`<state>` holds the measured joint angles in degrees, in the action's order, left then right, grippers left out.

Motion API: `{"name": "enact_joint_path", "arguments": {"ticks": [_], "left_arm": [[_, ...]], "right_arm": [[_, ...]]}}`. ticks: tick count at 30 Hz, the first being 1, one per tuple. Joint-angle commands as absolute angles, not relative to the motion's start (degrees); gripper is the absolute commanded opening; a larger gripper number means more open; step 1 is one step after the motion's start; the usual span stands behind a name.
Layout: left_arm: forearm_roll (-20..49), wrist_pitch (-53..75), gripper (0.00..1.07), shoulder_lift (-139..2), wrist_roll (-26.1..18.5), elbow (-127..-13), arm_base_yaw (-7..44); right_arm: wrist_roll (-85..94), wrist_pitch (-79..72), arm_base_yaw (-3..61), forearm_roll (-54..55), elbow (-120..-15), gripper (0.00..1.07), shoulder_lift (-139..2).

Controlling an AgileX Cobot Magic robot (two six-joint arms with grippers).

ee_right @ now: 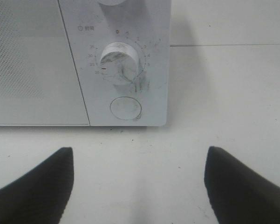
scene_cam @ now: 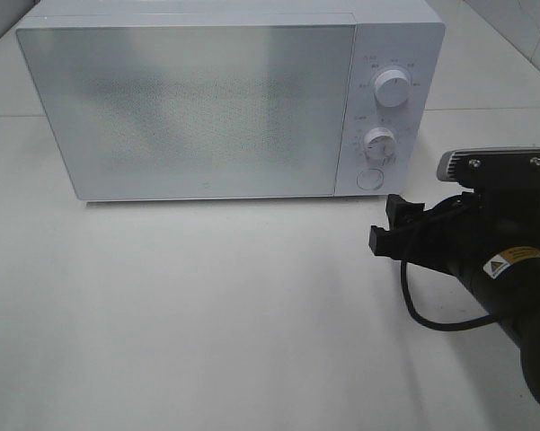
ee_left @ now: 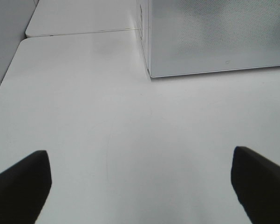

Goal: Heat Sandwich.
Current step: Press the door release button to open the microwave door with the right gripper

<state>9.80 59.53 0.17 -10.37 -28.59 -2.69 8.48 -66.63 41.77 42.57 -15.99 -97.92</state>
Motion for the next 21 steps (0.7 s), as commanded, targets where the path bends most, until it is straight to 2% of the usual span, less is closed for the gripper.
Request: {"name": "enact_joint_path", "arguments": {"ticks": [1,13,21], "left_arm": [[10.0,59.3,1.03,1.5,-10.0,-28.5,-2.1],[10.0,59.3,1.03,1.5,-10.0,-28.5,-2.1],[10.0,59.3,1.03,1.5,-10.0,-28.5,-2.1]], "right_arm": [[11.1,-67.1,44.0,45.3,-17.6,0.76,-98.7],[8.6,-66.9,45.3,46.8,-18.2,0.76,-98.8],[-15.8,-66.9,45.3,46.8,-18.2,0.76,-98.8]]}}
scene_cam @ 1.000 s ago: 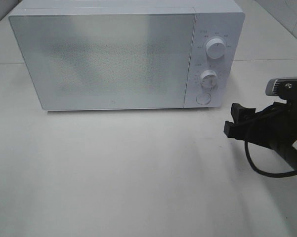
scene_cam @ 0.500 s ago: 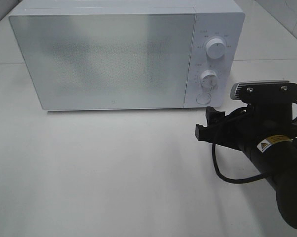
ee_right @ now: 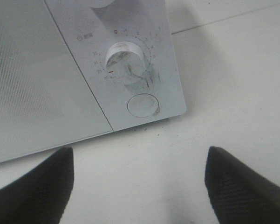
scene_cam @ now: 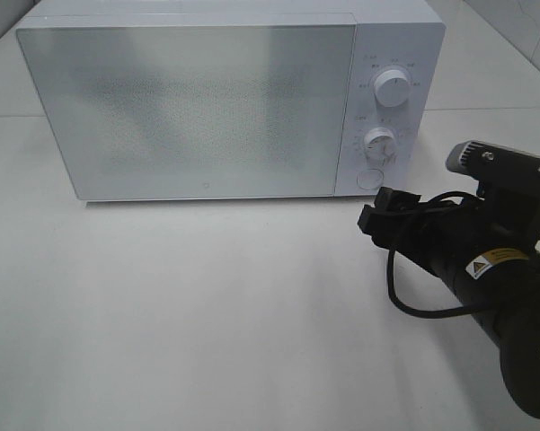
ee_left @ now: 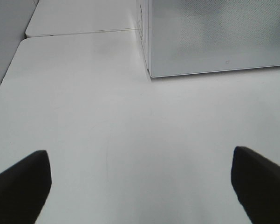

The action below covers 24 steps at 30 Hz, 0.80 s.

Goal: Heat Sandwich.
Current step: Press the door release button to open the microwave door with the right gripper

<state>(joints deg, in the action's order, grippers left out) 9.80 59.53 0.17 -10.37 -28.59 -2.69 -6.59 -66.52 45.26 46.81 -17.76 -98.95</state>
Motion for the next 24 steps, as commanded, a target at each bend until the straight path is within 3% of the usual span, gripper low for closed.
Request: {"name": "enact_joint_path", "arguments": {"ticks": [1,10,24], "left_arm": [[10.0,59.3,1.03,1.5,-10.0,-28.5,-2.1],[10.0,59.3,1.03,1.5,-10.0,-28.5,-2.1],[10.0,59.3,1.03,1.5,-10.0,-28.5,-2.1]], "right_arm": [[-23.3,-66.9,45.3,46.8,-18.2,0.76,-98.8],[-49.8,-66.9,45.3,46.6,-18.2,0.76,-98.8],[-75.4,-66.6,45.3,46.4,-18.2,0.74,-98.8]]}}
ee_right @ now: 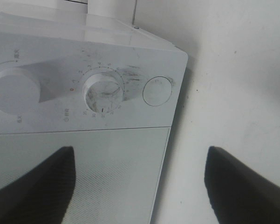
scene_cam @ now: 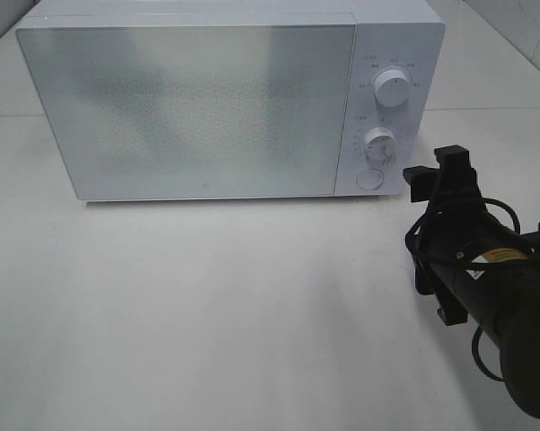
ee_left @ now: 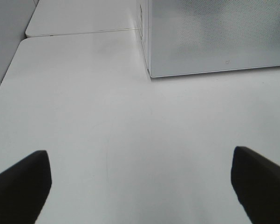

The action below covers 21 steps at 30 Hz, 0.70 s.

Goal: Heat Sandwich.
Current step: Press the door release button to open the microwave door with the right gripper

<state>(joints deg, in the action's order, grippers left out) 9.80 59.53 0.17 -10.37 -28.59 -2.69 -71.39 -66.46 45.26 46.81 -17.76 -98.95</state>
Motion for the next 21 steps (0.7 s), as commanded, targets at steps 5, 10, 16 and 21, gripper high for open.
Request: {"name": "enact_joint_path", "arguments": {"ticks": [5,10,16,21], "left_arm": [[10.0,59.3,1.03,1.5,-10.0,-28.5,-2.1],[10.0,59.3,1.03,1.5,-10.0,-28.5,-2.1],[10.0,59.3,1.03,1.5,-10.0,-28.5,-2.1],[10.0,59.3,1.03,1.5,-10.0,-28.5,-2.1]], "right_arm": [[-81.0,-65.1,45.3,46.4,-18.2,0.66,-98.8],[-84.3,-62.6,45.1,46.4,-18.2,0.44,-98.8],[-84.6,-62.6,45.1,46.4,-18.2,0.06,-98.8],[-84.1,-62.0,44.6,45.3,-18.2,0.00,-98.8]]}}
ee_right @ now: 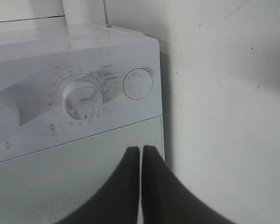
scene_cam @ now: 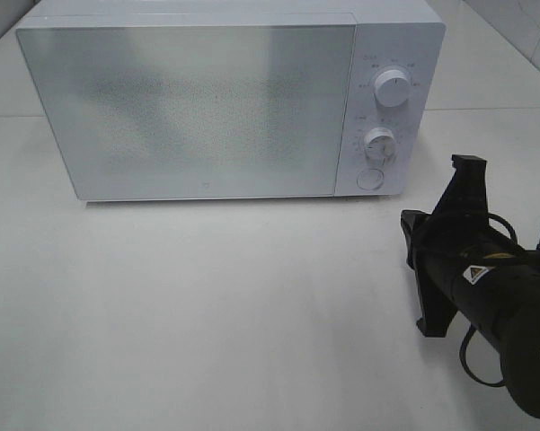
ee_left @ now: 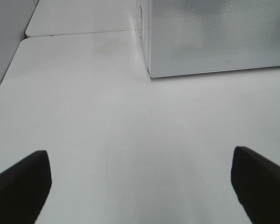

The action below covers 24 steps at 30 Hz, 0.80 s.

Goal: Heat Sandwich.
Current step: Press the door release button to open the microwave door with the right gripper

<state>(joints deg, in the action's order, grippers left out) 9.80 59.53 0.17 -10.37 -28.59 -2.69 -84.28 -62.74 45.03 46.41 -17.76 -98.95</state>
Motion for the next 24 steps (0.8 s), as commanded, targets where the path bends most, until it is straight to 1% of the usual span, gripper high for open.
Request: {"name": "enact_joint_path", "arguments": {"ticks": [1,8,11,13,14,17,24], "left_arm": [[10.0,59.3,1.03,1.5,-10.0,-28.5,-2.1],[10.0,59.3,1.03,1.5,-10.0,-28.5,-2.1],[10.0,59.3,1.03,1.5,-10.0,-28.5,-2.1],[10.0,59.3,1.03,1.5,-10.0,-28.5,-2.1],[10.0,59.3,1.03,1.5,-10.0,-28.5,-2.1],[10.0,59.3,1.03,1.5,-10.0,-28.5,-2.1],[10.0,59.3,1.03,1.5,-10.0,-28.5,-2.1]], "right_arm": [[-84.1,-61.2,43.7,43.4,-18.2,0.00,-98.8],[-83.5,-56.8,40.0,38.8,-19.0,0.00,-98.8],[-81.5,-54.1,36.7,34.3,-21.0,0.00,-98.9],[-81.0,-53.7,35.8,33.5,-21.6,0.00,-98.9],[-80.0,-52.7,34.0,32.4,-22.6,0.00,-98.9],[-79.2,-50.1,31.7,30.3,-24.2,0.00,-98.9],[-80.0,-48.9,28.3,25.9,-28.2,0.00,-103.0]]}}
